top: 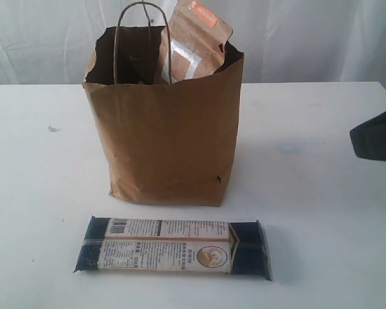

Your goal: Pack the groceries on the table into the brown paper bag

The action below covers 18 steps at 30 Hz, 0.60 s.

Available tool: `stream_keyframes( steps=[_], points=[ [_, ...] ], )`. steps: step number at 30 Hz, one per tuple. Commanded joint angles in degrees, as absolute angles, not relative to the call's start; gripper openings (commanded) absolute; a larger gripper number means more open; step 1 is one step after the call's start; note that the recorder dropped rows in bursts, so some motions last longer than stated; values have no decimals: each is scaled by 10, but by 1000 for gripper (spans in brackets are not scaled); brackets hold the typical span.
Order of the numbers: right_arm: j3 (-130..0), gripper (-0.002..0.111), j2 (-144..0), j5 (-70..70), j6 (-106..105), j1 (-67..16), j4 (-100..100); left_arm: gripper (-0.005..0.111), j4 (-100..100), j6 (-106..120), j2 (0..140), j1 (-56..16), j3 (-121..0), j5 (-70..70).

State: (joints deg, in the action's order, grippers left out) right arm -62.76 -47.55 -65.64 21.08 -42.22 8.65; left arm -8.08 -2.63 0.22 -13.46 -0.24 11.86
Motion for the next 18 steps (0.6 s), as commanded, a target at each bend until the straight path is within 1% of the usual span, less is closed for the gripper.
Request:
stream_keyframes(
  steps=[1,10,16,18],
  points=[
    [-625,54,-473,-653,214,-422,86,0,-85,-26,0,-133,0,119],
    [-625,54,-473,-642,208,-422,95,0,-85,-26,0,-133,0,119],
    [-625,54,-450,-493,162,-422,111,0,-85,-26,0,-133,0,119],
    [-622,54,-433,-485,162,-422,108,0,-85,-26,0,-133,0,119]
  ],
)
